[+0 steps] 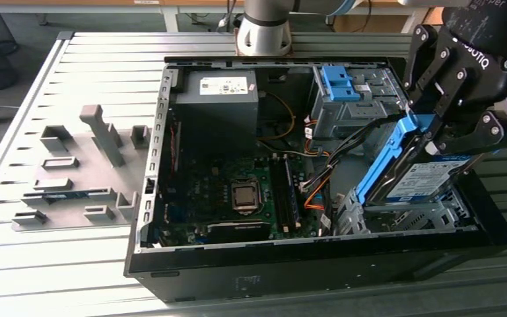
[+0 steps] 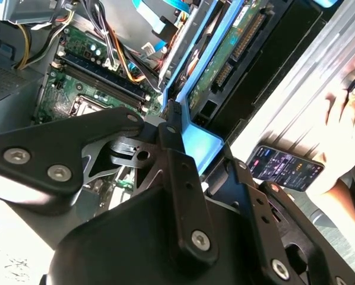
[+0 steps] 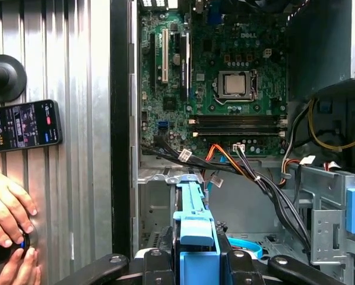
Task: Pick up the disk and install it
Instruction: 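Insert the disk into the insertion slot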
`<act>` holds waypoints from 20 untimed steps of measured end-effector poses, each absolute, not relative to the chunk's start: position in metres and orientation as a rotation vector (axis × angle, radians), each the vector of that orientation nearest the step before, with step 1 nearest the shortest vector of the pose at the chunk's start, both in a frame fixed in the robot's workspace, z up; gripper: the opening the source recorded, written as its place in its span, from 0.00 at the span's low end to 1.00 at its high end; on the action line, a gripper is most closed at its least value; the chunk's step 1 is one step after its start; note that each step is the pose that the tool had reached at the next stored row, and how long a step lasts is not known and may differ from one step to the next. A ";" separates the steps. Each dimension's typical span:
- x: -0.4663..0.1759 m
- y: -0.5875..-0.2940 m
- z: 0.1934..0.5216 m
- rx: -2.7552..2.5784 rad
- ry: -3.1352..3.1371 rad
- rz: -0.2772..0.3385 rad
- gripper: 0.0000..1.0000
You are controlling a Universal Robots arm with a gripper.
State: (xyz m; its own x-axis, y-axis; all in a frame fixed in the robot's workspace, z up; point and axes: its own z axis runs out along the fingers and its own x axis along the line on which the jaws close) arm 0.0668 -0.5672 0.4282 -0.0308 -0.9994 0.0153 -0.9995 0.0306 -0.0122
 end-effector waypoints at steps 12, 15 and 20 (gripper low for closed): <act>0.067 -0.567 0.427 2.185 -2.253 0.031 0.38; 0.067 -0.567 0.424 2.186 -2.254 0.031 0.50; 0.067 -0.567 0.415 2.186 -2.254 0.031 0.50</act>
State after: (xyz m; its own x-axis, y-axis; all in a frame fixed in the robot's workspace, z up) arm 0.0668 -0.5674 0.4150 -0.0308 -0.9994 0.0152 -0.9994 0.0306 -0.0132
